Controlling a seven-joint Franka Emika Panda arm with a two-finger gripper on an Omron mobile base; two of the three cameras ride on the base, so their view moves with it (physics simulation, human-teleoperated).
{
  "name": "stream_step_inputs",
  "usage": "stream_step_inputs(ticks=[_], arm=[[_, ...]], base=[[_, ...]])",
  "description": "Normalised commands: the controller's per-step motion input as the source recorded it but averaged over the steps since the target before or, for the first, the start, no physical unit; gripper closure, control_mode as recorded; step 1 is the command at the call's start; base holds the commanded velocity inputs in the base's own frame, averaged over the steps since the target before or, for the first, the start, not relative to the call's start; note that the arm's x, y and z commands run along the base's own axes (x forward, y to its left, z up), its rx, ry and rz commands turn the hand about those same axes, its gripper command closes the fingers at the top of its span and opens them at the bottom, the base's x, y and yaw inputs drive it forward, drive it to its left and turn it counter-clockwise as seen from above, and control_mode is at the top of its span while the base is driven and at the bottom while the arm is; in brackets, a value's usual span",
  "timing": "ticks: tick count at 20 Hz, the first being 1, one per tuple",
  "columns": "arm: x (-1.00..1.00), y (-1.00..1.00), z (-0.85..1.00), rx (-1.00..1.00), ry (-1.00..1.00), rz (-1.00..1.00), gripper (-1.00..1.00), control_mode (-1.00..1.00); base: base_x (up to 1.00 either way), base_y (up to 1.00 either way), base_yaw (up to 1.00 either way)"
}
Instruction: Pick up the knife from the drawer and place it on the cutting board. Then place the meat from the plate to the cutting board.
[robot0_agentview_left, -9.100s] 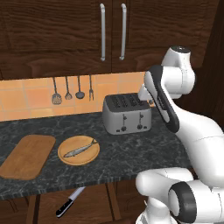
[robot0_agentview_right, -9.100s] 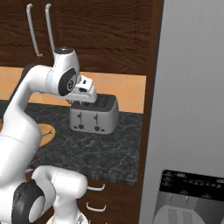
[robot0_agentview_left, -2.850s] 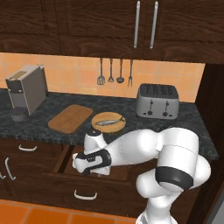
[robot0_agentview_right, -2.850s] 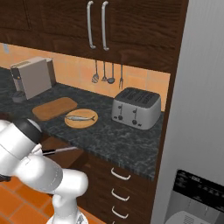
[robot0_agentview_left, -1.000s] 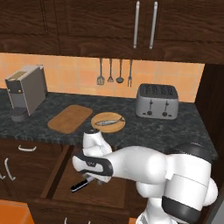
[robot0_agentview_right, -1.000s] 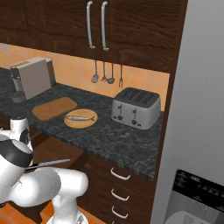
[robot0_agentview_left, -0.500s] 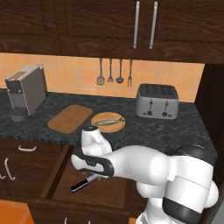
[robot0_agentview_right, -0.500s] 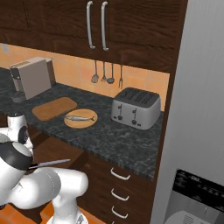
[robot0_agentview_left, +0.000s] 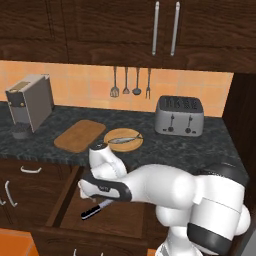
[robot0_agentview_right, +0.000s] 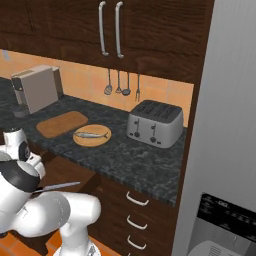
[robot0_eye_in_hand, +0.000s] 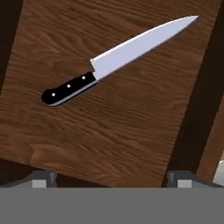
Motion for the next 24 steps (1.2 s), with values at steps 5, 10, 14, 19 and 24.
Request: stream_step_inputs(ticks=[5,10,14,19,24], arm=[[0.07,0.0,-0.03,-0.01,-0.01,0.99,-1.0,-1.0],[0.14,-0.01,-0.01,0.13,-0.14,0.95,-1.0,-1.0],[0.25,0.0,0.0,0.05,-0.17,0.95,-1.0,-1.0],[0.14,-0.17,-0.1,0.0,-0.01,0.86,-1.0,-1.0],[0.26,-0.19,-0.15,-0.08,0.3,0.56,-1.0,-1.0]], base=[[0.0,0.0,0.0],[0.0,0.0,0.0],[0.0,0.0,0.0],[0.0,0.0,0.0],[0.0,0.0,0.0]])
